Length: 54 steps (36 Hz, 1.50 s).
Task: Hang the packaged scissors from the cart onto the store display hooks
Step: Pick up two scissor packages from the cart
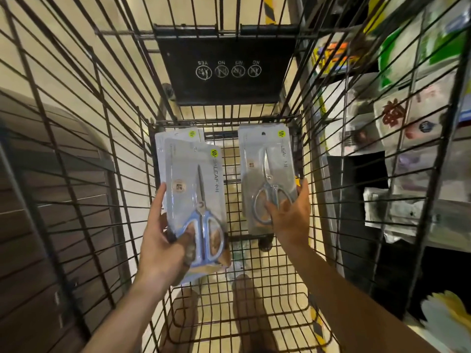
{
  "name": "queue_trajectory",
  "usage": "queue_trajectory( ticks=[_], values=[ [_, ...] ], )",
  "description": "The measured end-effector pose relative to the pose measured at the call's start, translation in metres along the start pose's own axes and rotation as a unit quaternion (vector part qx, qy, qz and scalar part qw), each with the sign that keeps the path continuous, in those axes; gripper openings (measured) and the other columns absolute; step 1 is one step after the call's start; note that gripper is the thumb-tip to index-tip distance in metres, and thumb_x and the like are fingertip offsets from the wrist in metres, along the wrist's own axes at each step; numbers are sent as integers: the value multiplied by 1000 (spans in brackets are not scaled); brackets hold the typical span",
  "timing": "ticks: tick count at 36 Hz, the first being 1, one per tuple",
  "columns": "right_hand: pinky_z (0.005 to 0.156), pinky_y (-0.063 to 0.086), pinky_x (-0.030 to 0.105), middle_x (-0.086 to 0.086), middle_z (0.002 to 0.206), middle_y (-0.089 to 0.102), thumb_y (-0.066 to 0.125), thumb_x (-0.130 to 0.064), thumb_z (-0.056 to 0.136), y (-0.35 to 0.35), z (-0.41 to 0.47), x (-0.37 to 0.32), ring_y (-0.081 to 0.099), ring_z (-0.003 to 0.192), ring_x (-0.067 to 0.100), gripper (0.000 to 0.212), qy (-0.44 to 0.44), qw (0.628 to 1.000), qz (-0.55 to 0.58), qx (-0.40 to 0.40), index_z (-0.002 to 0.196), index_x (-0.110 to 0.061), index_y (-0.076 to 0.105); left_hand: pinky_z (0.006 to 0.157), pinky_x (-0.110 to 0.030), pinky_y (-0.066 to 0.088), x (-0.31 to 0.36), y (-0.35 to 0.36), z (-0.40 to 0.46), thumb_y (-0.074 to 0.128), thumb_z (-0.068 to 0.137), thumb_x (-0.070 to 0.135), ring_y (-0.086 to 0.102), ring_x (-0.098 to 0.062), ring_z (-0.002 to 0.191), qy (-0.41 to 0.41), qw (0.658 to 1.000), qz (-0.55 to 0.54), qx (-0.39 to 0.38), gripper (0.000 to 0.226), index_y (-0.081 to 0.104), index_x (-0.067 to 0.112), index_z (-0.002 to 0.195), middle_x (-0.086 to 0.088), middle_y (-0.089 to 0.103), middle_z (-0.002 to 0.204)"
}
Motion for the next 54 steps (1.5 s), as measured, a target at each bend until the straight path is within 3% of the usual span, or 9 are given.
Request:
queue_trajectory(
  ticks=[10,14,20,29,33,37,44,48,54],
  values=[
    [92,56,58,-1,140,51,93,-21,61,-2,6,7,54,126,29,113,52,992,113,-21,150,-42,27,86,-36,60,3,-1,-1,66,87,-15,73,-5,102,3,1000,7,3,97,29,46,153,19,75,111],
    [65,58,16,0,126,62,73,-7,88,-5,-6,1,64,110,16,81,12,983,162,-80,153,-28,30,86,-38,60,1,1,-2,67,87,-15,72,-8,105,3,1000,1,-1,97,30,46,153,16,74,116],
    [71,63,53,-9,126,61,61,-32,101,-5,-25,10,68,108,24,55,27,983,141,-119,147,-44,33,79,-30,62,-3,2,-7,65,87,-16,72,-7,106,5,1000,-2,-6,95,31,44,153,18,75,113],
    [54,61,38,-14,117,66,65,-10,97,-53,-85,-23,73,96,19,55,73,953,262,-129,142,-30,40,96,-58,55,45,-14,-56,70,81,-17,68,-23,117,20,1000,6,1,99,39,50,146,-4,67,132],
    [58,61,31,-10,105,70,66,-2,95,-87,-126,-54,74,92,14,51,15,970,215,-116,135,-23,42,102,-55,52,84,-25,-88,68,85,-16,67,-17,118,50,998,16,-18,95,37,52,145,2,67,132],
    [80,60,48,5,135,57,76,-23,87,-121,-180,-85,68,108,26,60,-11,978,184,-98,111,-68,46,107,-55,48,126,-38,-126,69,89,-9,60,-17,128,92,994,36,-56,89,34,46,150,5,58,144],
    [62,61,30,-7,125,67,65,3,88,-170,-277,-133,74,94,10,63,-71,928,347,-119,135,-34,44,110,-30,47,202,-73,-205,74,88,19,49,-7,138,208,965,81,-135,82,31,41,154,10,46,155],
    [89,56,21,-14,131,66,59,17,91,-201,-325,-148,65,117,5,81,-121,947,297,-31,130,-53,50,110,-34,47,229,-92,-243,76,85,23,51,-4,135,261,946,115,-155,84,31,37,155,15,47,152],
    [98,54,38,-3,131,68,67,11,86,-239,-395,-133,64,122,22,71,-135,919,366,48,141,-30,47,99,-28,55,240,-105,-292,82,81,33,59,-4,126,287,927,129,-205,89,32,40,154,15,54,146]
  ],
)
Point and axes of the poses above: each hand's wrist, its own z-axis towards the middle knuckle, its own y-axis out of the palm, x = y × z, the point moved 9 cm from there along z, towards the middle knuckle
